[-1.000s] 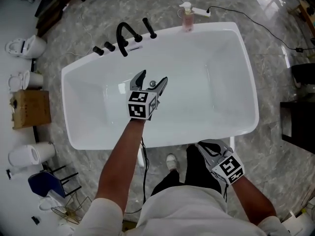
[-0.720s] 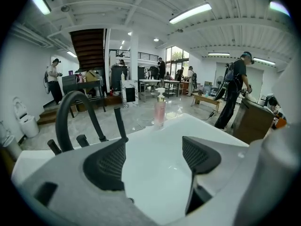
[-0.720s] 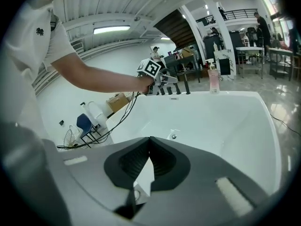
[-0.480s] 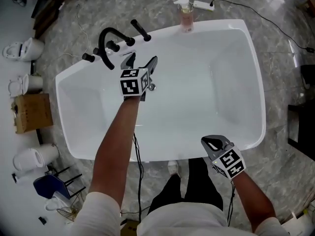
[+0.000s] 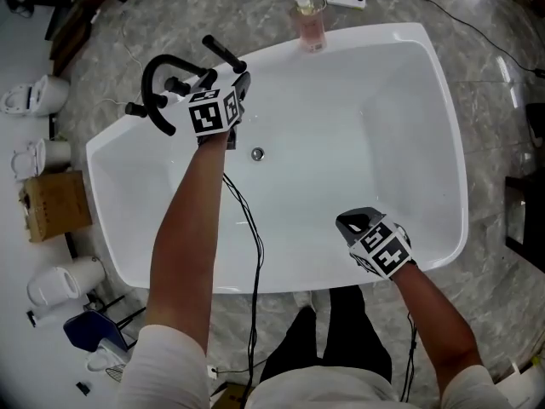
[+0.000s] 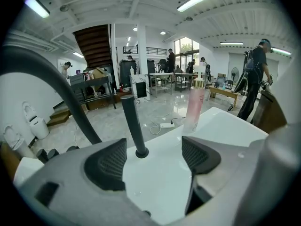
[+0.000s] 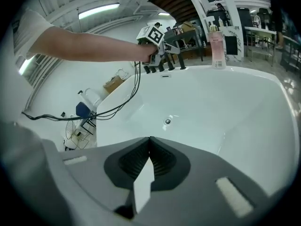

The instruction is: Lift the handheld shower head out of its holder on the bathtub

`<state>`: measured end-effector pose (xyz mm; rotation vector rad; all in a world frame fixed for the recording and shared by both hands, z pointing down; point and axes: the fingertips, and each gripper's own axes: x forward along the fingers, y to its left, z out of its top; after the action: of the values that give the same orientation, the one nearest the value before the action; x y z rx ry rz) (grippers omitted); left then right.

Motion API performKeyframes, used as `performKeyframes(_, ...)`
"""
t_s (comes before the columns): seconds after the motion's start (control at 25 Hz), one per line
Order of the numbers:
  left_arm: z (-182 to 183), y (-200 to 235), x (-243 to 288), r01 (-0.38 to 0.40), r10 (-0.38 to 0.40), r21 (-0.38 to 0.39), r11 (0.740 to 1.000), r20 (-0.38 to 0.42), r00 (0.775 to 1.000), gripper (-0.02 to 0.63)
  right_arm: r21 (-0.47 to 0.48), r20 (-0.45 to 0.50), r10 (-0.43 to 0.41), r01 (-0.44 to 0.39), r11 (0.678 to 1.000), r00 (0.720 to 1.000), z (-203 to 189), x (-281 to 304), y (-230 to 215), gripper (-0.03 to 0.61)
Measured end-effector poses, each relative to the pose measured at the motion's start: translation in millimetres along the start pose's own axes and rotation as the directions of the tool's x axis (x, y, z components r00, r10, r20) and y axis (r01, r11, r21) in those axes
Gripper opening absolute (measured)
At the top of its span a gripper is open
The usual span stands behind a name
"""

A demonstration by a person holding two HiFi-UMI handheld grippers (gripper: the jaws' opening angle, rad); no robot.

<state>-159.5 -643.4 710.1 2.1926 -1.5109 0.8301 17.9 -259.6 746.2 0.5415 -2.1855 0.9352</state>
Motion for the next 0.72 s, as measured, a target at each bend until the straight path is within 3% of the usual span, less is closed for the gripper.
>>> performKeyframes(0.2, 2.6, 6.9, 30.1, -0.008, 0.008, 0.013, 1.0, -0.02, 1.0, 0.372, 0.026, -0.024, -0.013, 0.014, 1.0, 1.0, 1.4, 26.6, -17.7, 0.012)
performKeyframes(0.44, 7.7, 29.5, 56.0, -0.082, 0.081, -0.019, 0.996, -0.03, 0.996, 0.347, 0.054, -0.143, -0.009, 0.017, 0.998, 0.99, -5.9, 56.8, -36.6, 0.012)
performKeyframes(0.72, 2.4, 43.3, 75.4, -0.108, 0.107, -0.033, 0.994, -0.031, 0.994, 0.322, 0.044, -0.156, 0.001, 0.006, 0.999, 0.988, -17.3, 64.2, -41.8, 0.012)
